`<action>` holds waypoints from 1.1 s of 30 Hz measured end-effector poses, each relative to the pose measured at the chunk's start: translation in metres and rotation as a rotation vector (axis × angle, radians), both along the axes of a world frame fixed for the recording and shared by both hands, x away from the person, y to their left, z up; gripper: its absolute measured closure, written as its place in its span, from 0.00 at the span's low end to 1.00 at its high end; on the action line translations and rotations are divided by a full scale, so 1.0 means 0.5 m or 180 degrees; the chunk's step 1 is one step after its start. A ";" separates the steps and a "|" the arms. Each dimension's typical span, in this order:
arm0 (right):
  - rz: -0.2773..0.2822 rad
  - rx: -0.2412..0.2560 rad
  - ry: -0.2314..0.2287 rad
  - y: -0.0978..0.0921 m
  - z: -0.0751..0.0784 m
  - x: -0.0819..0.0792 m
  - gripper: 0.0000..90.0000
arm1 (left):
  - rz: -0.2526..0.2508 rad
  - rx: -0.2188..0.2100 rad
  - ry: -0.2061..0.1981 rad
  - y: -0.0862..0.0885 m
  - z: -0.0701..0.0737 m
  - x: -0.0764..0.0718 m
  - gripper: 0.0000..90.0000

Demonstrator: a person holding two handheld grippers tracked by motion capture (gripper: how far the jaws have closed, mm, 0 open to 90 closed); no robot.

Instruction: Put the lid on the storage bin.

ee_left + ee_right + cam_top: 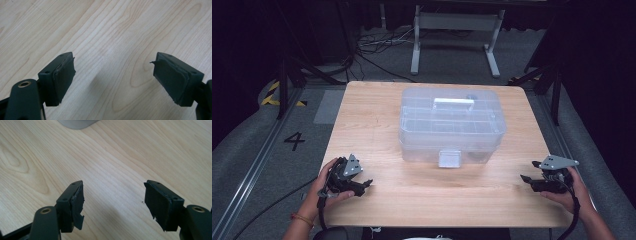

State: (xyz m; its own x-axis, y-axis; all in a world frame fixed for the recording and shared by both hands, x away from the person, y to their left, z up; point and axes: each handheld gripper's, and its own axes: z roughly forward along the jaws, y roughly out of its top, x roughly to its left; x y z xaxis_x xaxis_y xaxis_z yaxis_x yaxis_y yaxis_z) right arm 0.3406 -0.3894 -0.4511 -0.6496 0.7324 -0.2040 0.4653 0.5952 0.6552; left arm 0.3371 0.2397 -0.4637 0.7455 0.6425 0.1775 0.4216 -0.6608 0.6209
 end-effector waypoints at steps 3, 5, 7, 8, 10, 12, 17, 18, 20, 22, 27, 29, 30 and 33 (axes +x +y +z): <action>-0.0030 0.0074 -0.0016 -0.016 -0.009 -0.007 0.35 | 0.0036 -0.0051 0.0020 0.010 -0.005 -0.004 0.20; -0.0057 0.0134 -0.0038 -0.026 -0.012 -0.010 0.34 | 0.0070 -0.0116 0.0044 0.018 -0.008 -0.006 0.20; -0.0135 0.0176 -0.0063 -0.035 -0.015 -0.012 0.33 | 0.0114 -0.0232 0.0070 0.028 -0.012 -0.009 0.20; -0.0172 0.0212 -0.0041 -0.041 -0.018 -0.014 0.33 | 0.0133 -0.0258 0.0067 0.032 -0.014 -0.011 0.20; -0.0202 0.0254 -0.0023 -0.048 -0.021 -0.015 0.32 | 0.0173 -0.0295 0.0088 0.040 -0.017 -0.014 0.20; -0.0352 0.0293 0.0031 -0.061 -0.029 -0.018 0.31 | 0.0244 -0.0316 0.0109 0.046 -0.021 -0.016 0.20; -0.0649 0.0396 0.0053 -0.084 -0.040 -0.027 0.29 | 0.0328 -0.0397 0.0173 0.061 -0.026 -0.028 0.20; -0.0649 0.0396 0.0053 -0.084 -0.040 -0.027 0.29 | 0.0328 -0.0397 0.0173 0.061 -0.026 -0.028 0.20; -0.0688 0.0474 0.0050 -0.096 -0.044 -0.032 0.27 | 0.0342 -0.0440 0.0207 0.068 -0.030 -0.032 0.20; -0.0775 0.0563 0.0055 -0.109 -0.052 -0.035 0.26 | 0.0421 -0.0536 0.0248 0.076 -0.034 -0.034 0.19; -0.0890 0.0652 0.0067 -0.123 -0.068 -0.037 0.25 | 0.0464 -0.0592 0.0240 0.080 -0.038 -0.036 0.19; -0.0910 0.0668 0.0079 -0.125 -0.071 -0.037 0.25 | 0.0467 -0.0589 0.0242 0.080 -0.038 -0.036 0.18; -0.0917 0.0708 0.0078 -0.126 -0.073 -0.038 0.25 | 0.0474 -0.0589 0.0248 0.079 -0.038 -0.036 0.18; -0.0926 0.0755 0.0084 -0.128 -0.075 -0.039 0.25 | 0.0470 -0.0586 0.0248 0.079 -0.038 -0.035 0.17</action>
